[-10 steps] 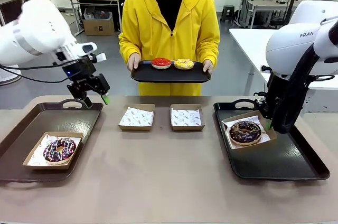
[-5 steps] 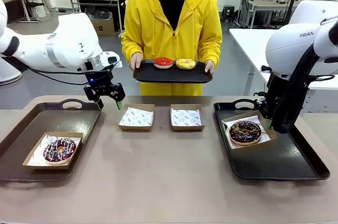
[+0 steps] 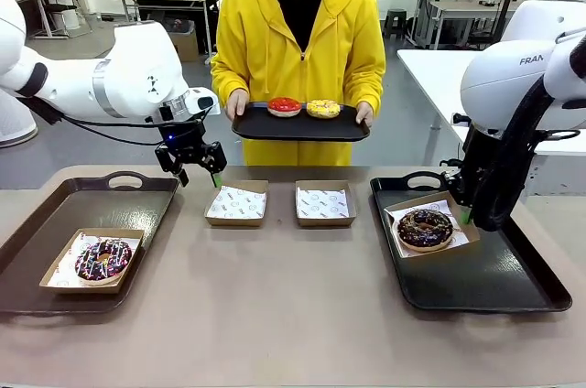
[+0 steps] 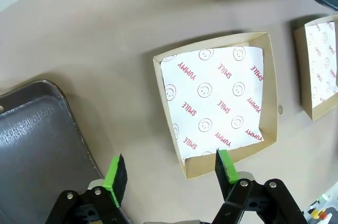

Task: Individually package the donuts and arrange them on the tray.
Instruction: Place the picked Paper togo box on the Handle tray while simultaneously picking up another Paper togo box from the table with the other hand.

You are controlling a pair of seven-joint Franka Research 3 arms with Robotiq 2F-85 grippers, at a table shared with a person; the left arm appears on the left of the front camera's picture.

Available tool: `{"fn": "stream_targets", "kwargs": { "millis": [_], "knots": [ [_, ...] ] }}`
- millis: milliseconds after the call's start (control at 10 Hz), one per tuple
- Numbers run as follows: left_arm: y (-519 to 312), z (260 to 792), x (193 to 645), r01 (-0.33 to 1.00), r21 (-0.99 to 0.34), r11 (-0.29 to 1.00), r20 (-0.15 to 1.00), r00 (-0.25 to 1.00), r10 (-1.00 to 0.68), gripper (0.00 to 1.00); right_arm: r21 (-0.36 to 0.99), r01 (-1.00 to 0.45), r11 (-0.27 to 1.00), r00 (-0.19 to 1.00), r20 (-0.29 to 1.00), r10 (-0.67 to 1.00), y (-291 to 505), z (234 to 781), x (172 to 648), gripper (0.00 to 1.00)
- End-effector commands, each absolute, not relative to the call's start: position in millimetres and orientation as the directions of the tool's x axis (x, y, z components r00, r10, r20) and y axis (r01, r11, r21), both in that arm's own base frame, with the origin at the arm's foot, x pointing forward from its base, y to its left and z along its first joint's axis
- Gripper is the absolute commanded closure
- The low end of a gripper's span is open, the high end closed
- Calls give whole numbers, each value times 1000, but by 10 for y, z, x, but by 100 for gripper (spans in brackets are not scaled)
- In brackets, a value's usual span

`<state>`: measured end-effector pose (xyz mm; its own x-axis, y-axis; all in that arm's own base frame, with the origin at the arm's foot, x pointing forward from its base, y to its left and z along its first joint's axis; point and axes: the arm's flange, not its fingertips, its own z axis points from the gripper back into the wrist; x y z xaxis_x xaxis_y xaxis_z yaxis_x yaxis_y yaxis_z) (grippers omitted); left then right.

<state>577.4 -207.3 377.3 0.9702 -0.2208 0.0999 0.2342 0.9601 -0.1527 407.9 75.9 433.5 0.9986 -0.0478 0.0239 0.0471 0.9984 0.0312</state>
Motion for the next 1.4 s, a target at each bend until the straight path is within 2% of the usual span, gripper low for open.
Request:
{"fn": "stream_targets", "kwargs": {
  "millis": [0, 500, 1000, 1300],
  "knots": [
    [-2032, 3785, 5767, 240, -150, 959, 94, 969, -227, 12, 32, 45, 998, 999, 20, -45, 770, 4358, 4090, 99],
    [-2067, 3772, 5776, 233, -153, 960, 99, 970, -220, 12, 31, 47, 998, 999, 24, -48, 759, 4335, 4079, 99],
    [-2320, 3784, 5835, 195, -64, 979, 130, 974, -185, 12, -31, 39, 999, 999, 35, -37, 633, 4219, 3740, 99],
    [-2445, 3698, 5936, 136, -28, 990, 98, 986, -132, 12, -29, 49, 998, 998, 36, -48, 560, 4071, 3741, 99]
  ]
}}
